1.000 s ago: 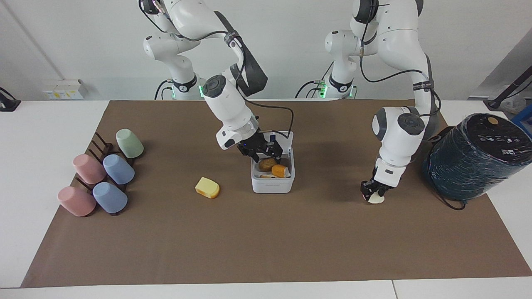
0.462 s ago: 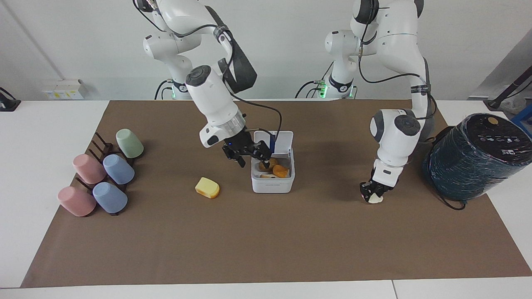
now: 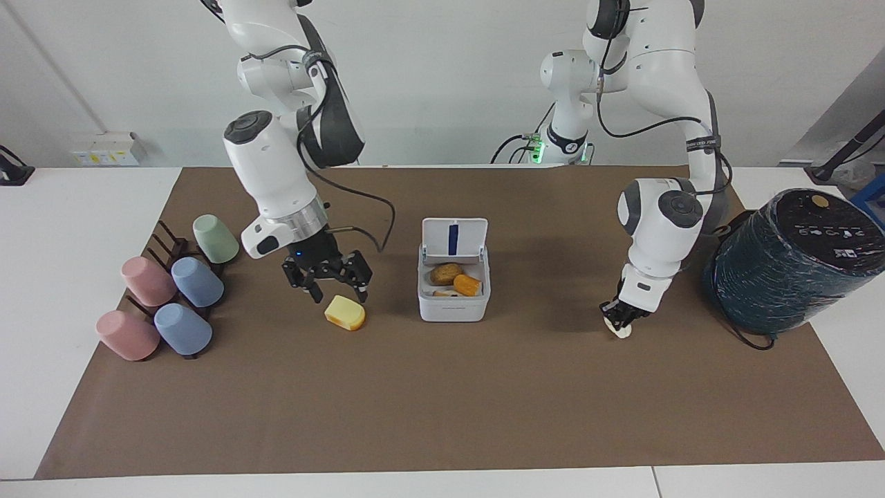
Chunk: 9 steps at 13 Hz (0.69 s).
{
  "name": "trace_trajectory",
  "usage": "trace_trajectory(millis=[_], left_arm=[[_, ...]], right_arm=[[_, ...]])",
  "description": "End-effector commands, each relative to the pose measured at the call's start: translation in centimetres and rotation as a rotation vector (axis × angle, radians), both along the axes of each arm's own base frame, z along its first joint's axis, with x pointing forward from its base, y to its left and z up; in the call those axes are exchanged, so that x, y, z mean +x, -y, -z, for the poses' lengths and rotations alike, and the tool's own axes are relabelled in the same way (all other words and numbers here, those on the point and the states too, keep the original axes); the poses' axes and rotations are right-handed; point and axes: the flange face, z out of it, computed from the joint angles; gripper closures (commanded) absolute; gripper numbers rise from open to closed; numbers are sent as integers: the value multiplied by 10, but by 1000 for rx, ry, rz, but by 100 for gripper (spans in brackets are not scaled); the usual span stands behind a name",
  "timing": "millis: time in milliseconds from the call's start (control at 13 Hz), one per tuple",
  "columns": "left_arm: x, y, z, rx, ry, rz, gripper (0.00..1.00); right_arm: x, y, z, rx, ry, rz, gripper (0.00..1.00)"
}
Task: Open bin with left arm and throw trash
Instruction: 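Grasp the yellow block with the right gripper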
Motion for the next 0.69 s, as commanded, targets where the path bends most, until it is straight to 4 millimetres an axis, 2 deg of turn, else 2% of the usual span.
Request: trace_trajectory(millis=[0,154,385,615], left_arm=[[13,7,-34,38,-35,16,100],[12,37,-72,49,-88,18,100],[-7,106,-115,54,-123,-68,100],[-33,172,-135,27,-150,-171,100]], right_arm=[[-12,1,36,-128,-24,-189,0],[-6,6,64,-155,-37,-231,0],[-10,3,94,-138,-86,-139,0],[-10,-5,126,-101,-136,24,0]])
